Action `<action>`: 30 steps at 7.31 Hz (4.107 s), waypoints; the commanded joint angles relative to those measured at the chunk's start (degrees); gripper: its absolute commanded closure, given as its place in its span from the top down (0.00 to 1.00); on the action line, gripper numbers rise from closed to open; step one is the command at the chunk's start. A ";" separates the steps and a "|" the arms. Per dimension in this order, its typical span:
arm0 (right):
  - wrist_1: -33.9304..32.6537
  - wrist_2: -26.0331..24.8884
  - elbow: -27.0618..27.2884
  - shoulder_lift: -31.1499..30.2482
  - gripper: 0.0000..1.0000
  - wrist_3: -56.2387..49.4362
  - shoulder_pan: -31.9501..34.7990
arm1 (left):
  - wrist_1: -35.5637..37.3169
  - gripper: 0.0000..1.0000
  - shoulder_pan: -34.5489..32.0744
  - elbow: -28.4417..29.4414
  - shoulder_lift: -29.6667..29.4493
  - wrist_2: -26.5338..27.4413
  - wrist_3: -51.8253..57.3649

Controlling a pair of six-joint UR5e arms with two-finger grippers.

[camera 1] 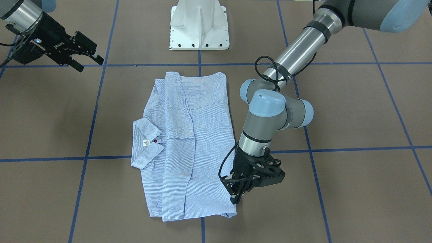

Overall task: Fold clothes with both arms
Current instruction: 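Move the right gripper over the collar while the left gripper draws back, then grasp the collar side with the right gripper and fold it onto the shirt's middle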

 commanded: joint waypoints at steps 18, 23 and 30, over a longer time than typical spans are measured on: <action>-52.55 -35.82 -51.27 63.53 1.00 -29.35 -17.61 | 1.38 1.00 -1.41 -27.33 26.91 -10.26 7.77; -52.47 -39.70 -53.39 63.79 1.00 -32.87 -19.11 | 1.29 1.00 -1.41 -27.24 27.00 -10.35 7.77; -52.56 -41.28 -53.65 62.82 1.00 -34.19 -19.46 | 1.29 1.00 -1.14 -27.15 26.91 -10.35 7.51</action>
